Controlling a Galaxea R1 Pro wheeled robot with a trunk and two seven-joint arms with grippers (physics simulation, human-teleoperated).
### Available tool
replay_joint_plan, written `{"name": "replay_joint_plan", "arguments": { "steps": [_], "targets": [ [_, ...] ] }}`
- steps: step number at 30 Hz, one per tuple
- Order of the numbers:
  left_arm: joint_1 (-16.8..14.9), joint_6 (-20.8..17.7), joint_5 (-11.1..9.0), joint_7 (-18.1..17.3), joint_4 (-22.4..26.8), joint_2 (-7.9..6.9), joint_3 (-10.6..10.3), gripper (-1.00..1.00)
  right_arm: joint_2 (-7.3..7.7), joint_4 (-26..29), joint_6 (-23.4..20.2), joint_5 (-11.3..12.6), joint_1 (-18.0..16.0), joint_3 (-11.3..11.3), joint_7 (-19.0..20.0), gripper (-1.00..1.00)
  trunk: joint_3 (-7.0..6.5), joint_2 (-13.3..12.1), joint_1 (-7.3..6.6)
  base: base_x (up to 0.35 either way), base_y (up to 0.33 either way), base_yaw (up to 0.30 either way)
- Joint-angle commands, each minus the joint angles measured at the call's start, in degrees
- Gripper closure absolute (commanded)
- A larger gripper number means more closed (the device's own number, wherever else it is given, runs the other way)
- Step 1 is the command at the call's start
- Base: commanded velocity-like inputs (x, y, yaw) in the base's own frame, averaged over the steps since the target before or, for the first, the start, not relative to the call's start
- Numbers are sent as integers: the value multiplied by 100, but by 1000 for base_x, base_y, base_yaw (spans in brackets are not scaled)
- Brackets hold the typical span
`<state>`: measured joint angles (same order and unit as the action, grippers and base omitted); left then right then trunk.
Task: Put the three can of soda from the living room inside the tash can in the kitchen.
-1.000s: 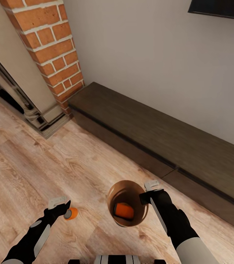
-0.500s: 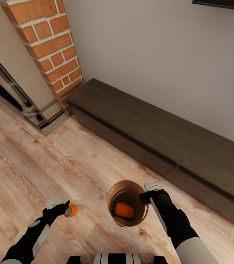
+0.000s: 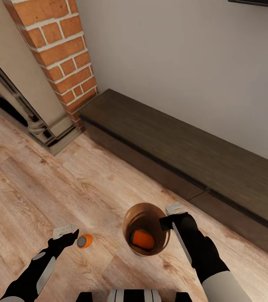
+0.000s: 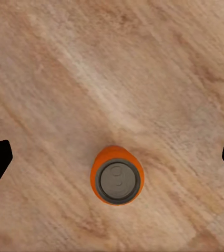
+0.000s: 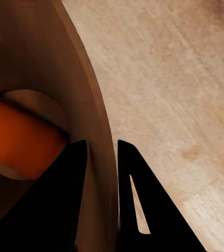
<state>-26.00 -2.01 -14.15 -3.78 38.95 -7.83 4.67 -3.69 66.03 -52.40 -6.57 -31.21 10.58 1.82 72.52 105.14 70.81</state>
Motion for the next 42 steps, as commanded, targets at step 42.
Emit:
{"name": "replay_joint_plan", "arguments": {
  "steps": [42],
  "targets": [
    [-1,4,0,0,-2,4,-1,-100,-8,551,-412,191,1,-4,12,100,538,1203,659,0,0,0]
  ]
}}
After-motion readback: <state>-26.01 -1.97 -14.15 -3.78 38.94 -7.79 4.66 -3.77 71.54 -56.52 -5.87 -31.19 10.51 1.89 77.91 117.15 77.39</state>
